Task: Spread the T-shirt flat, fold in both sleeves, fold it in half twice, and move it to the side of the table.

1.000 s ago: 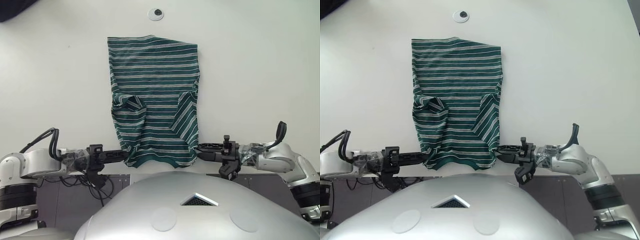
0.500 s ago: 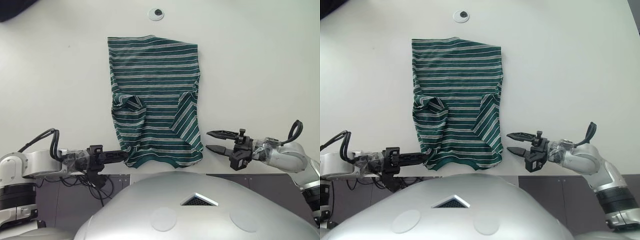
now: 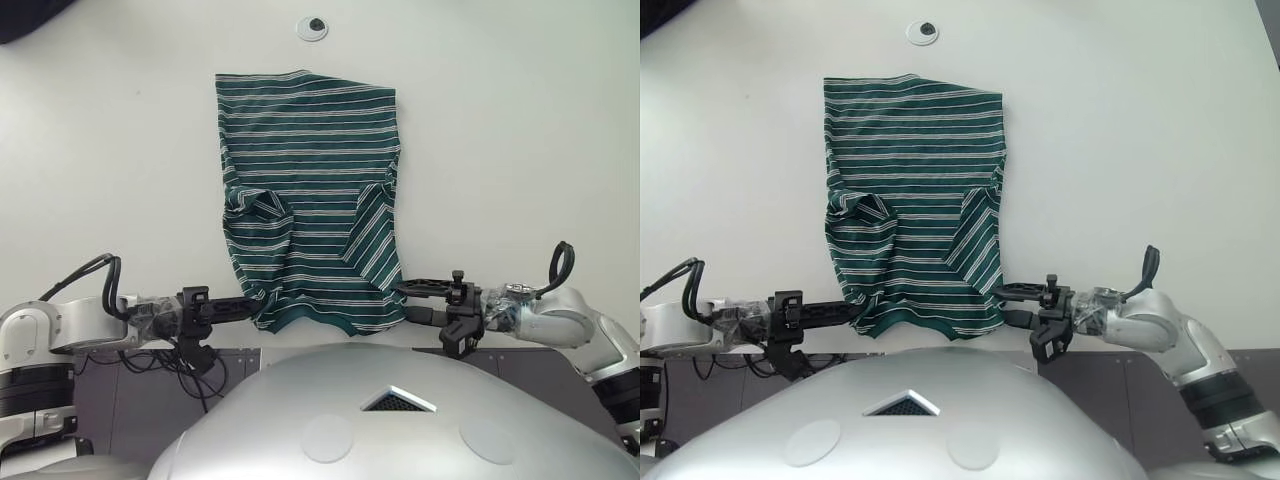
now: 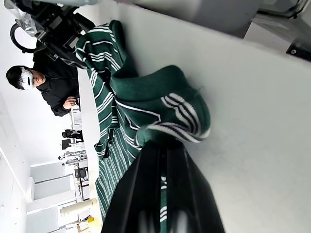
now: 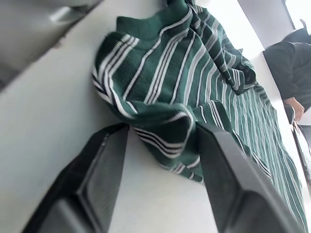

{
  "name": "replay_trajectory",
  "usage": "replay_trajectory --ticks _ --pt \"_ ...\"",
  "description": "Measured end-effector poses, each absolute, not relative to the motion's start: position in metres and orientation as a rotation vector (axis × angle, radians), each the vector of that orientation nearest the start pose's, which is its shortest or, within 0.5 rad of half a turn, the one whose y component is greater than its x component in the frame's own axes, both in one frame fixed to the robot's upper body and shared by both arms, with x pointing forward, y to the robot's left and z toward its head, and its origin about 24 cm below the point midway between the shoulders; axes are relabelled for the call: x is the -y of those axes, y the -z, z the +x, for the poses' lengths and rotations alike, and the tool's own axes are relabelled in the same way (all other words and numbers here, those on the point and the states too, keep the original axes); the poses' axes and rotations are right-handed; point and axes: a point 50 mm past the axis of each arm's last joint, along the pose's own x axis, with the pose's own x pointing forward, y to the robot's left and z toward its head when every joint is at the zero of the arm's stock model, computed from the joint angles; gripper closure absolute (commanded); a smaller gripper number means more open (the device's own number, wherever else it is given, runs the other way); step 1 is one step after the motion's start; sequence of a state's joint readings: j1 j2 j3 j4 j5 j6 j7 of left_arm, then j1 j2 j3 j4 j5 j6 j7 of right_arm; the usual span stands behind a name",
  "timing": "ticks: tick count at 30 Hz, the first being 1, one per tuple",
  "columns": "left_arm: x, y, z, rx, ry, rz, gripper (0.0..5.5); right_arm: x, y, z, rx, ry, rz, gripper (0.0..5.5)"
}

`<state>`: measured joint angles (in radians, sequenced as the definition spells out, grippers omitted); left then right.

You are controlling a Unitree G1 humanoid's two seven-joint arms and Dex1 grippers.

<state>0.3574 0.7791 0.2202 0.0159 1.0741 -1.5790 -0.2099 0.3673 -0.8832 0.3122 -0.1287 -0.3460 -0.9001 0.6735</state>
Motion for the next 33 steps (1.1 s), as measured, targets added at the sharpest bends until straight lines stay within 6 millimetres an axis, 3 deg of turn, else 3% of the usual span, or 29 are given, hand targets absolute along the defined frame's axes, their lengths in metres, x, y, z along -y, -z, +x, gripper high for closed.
replay_trajectory --ticks 10,15,19,21,27,29,30,31,33 --pt "-0.230 -0.044 0.103 0.591 1.511 1.439 5.50 0.195 -0.029 0.104 0.054 -1.576 -0.961 5.28" --pt "-0.222 -0.050 0.094 0.410 1.406 1.171 5.50 0.195 -0.032 0.090 -0.150 -1.559 -0.658 5.48" --pt "-0.222 -0.062 0.074 0.238 1.511 0.904 5.50 0.195 -0.038 0.083 -0.236 -1.561 -0.431 5.48" --pt "-0.223 -0.071 0.073 0.160 1.526 0.783 5.50 0.197 -0.043 0.084 -0.267 -1.556 -0.319 5.48" --pt "-0.229 -0.094 0.097 -0.046 1.418 0.374 5.50 0.196 -0.063 0.096 -0.263 -1.491 0.009 5.48" --pt "-0.230 -0.101 0.120 -0.098 1.318 0.181 5.50 0.200 -0.074 0.116 -0.247 -1.432 0.108 5.48" --pt "-0.230 -0.104 0.136 -0.090 1.264 0.144 5.50 0.201 -0.079 0.130 -0.227 -1.393 0.107 5.48" --pt "-0.231 -0.106 0.159 -0.071 1.168 0.110 5.50 0.204 -0.087 0.157 -0.178 -1.309 0.077 5.48" --pt "-0.235 -0.105 0.183 -0.056 1.043 0.110 5.50 0.204 -0.088 0.185 -0.125 -1.191 0.075 5.48"
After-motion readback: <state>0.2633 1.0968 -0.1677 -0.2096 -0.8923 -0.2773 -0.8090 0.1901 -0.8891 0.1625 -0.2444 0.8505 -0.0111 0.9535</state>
